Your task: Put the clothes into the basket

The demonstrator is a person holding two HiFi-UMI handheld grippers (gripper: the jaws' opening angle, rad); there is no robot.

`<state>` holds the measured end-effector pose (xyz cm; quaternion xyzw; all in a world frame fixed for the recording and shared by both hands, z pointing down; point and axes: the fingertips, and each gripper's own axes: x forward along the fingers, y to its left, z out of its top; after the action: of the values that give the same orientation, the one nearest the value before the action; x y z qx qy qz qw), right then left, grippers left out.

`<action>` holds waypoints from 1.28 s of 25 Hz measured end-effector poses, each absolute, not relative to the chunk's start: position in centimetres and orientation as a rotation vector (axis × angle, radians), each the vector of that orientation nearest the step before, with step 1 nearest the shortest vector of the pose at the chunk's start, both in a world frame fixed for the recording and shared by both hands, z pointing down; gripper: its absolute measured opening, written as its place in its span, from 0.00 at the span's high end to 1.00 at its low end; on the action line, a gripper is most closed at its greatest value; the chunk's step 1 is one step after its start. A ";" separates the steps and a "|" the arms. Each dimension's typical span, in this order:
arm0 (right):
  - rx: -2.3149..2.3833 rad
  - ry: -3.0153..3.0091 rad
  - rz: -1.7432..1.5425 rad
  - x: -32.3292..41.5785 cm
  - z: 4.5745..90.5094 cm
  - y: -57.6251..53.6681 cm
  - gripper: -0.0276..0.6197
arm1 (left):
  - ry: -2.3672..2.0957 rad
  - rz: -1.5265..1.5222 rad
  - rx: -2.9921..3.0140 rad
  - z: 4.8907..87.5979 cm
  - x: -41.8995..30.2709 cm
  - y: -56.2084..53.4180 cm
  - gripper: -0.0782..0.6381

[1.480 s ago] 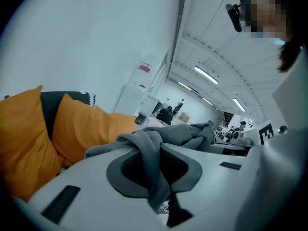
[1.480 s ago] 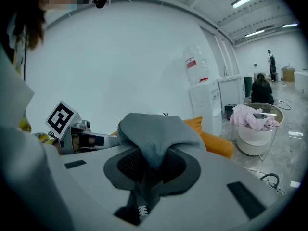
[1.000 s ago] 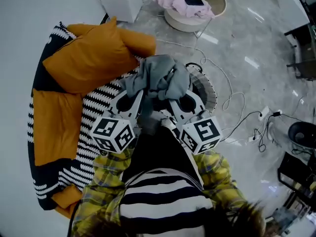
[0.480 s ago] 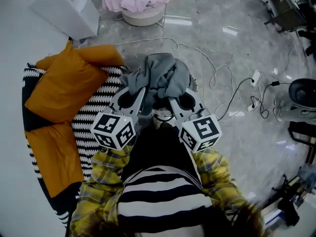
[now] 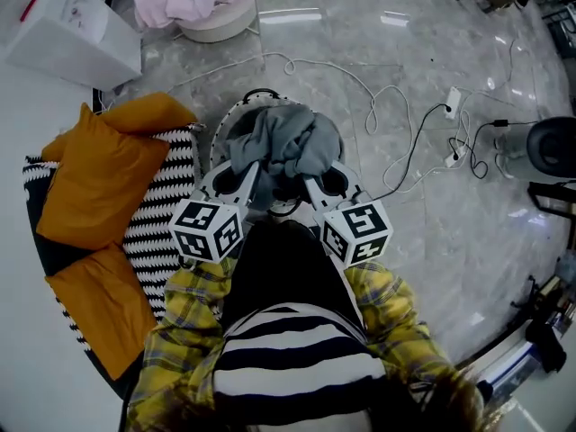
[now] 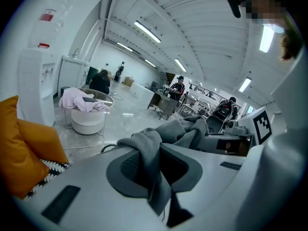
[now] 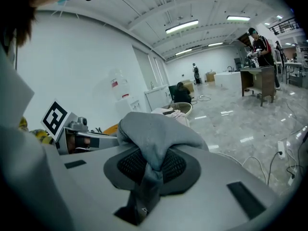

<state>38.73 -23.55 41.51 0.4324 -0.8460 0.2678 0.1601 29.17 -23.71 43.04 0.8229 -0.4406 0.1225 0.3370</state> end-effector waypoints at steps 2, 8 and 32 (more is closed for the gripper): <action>1.217 -2.386 0.792 39.0 43.2 -23.5 0.83 | -1.141 0.360 2.124 44.8 29.3 -23.7 0.80; 1.156 -2.306 0.835 38.8 47.3 -23.8 0.83 | -1.123 0.449 2.055 49.2 28.9 -23.7 0.80; 1.212 -2.122 0.721 40.2 49.4 -23.9 0.66 | -1.271 0.525 1.992 50.0 24.2 -23.2 0.65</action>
<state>40.19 -23.88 49.43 0.4549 -0.7964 0.2708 0.2924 24.21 -23.17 50.02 0.7700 -0.4912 0.2030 0.3530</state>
